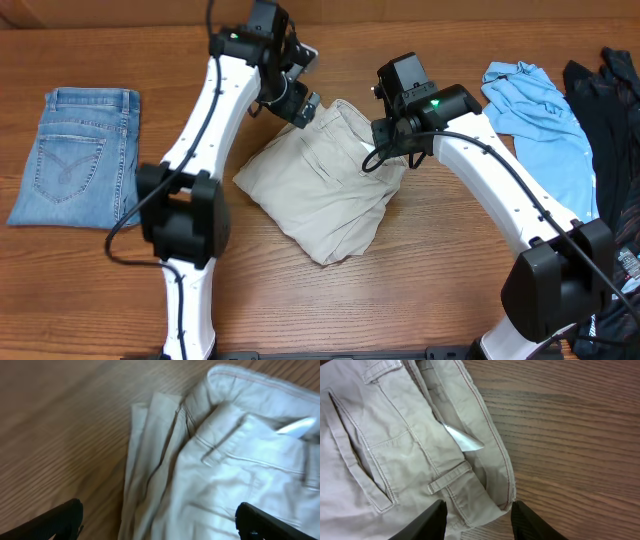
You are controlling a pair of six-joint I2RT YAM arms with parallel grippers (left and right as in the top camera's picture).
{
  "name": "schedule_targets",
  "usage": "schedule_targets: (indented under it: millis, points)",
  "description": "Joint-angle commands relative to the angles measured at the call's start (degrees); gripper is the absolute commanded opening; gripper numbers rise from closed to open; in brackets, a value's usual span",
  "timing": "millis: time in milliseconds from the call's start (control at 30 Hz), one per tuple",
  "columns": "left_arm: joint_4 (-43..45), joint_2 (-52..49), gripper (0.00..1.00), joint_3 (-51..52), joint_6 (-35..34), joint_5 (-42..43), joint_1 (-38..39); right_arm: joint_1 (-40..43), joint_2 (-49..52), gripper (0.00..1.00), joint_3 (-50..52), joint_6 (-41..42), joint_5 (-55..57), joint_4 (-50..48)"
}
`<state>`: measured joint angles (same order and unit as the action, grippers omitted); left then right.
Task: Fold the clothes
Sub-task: 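Grasp the folded shorts with the left gripper and lift them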
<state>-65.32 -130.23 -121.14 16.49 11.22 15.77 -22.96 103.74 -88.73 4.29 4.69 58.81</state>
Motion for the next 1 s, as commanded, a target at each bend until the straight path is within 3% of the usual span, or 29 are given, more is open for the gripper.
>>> schedule_targets:
  millis: [0,267,300,433,467,500,533,600,800,967]
  points:
    - [2.1,-5.5,1.00,0.1,6.0,4.6,0.2,-0.1,-0.2,0.45,-0.6,0.5,-0.6,0.1]
    - [6.2,-12.2,1.00,0.1,6.0,11.4,0.3,-0.1,-0.2,0.45,-0.6,1.8,-1.1,0.8]
    - [6.0,-13.0,0.96,0.1,5.8,12.3,0.4,-0.1,-0.2,0.45,-0.6,1.8,-1.4,0.8]
    - [4.3,-15.7,0.70,0.1,5.8,14.2,1.1,-0.1,-0.2,0.45,-0.6,1.8,-1.4,0.9]
    - [3.9,-16.0,0.58,0.1,5.8,14.4,1.3,-0.1,-0.2,0.45,-0.6,1.8,-1.4,1.1]
    - [3.3,-16.4,0.31,0.1,5.8,14.6,1.4,-0.1,-0.2,0.45,-0.6,1.8,-1.4,1.3]
    - [2.9,-16.7,0.19,0.1,5.8,14.6,1.5,-0.1,-0.2,0.45,-0.6,1.8,-1.4,1.4]
    - [2.2,-16.7,0.06,0.1,5.8,14.6,1.7,-0.1,-0.2,0.45,-0.6,1.8,-1.4,1.8]
    - [-2.3,-14.4,0.04,-1.3,5.0,7.0,0.2,0.0,-0.2,0.45,-0.6,1.7,-1.4,2.8]
    - [-5.1,-8.1,0.04,-2.5,-2.5,-4.2,-5.0,0.3,-0.2,0.45,-0.6,1.8,-0.7,3.1]
